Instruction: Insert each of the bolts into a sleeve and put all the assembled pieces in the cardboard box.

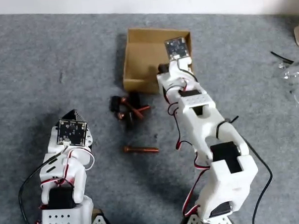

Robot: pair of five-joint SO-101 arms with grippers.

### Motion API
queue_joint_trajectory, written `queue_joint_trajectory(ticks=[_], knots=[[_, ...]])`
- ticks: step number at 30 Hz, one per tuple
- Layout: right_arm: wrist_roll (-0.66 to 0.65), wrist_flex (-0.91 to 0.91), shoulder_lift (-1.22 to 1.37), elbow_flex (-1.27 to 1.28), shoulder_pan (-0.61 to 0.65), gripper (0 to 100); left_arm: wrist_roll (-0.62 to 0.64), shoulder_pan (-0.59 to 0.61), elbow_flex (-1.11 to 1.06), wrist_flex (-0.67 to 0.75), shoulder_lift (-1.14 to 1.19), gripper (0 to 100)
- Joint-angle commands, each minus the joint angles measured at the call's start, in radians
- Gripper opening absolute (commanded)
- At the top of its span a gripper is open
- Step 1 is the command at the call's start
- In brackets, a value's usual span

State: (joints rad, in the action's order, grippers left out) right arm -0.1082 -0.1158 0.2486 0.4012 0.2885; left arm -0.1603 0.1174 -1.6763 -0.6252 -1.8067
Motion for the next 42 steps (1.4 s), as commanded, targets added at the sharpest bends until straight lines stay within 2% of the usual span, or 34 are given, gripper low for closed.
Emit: queue_joint_trajectory(ticks=[1,4,10,16,26,29,34,42], knots=[[0.009,0.012,-0.005,-0.021,-0.027,13.7,0.002,0.013,-0.021,0.025,-0.004,1],[0.009,0.012,-0.01,-0.021,-0.027,22.3,0.002,0.013,-0.021,0.025,-0.004,1],[0.011,0.01,-0.087,-0.013,-0.025,22.4,0.002,0.013,-0.021,0.025,-0.004,1],[0.138,-0.027,-0.401,0.211,-0.022,22.4,0.002,0.012,-0.021,0.025,-0.004,1],[0.143,-0.035,-0.983,0.662,0.13,22.4,0.002,0.012,-0.021,0.025,-0.004,1],[0.143,-0.122,-1.089,0.756,0.202,22.4,0.002,0.012,-0.021,0.026,-0.004,1],[0.141,-0.28,-1.135,0.757,0.32,22.4,0.003,0.012,-0.021,0.026,-0.004,1],[0.143,-0.289,-0.99,0.696,0.412,22.4,0.003,0.012,-0.021,0.026,-0.004,1]])
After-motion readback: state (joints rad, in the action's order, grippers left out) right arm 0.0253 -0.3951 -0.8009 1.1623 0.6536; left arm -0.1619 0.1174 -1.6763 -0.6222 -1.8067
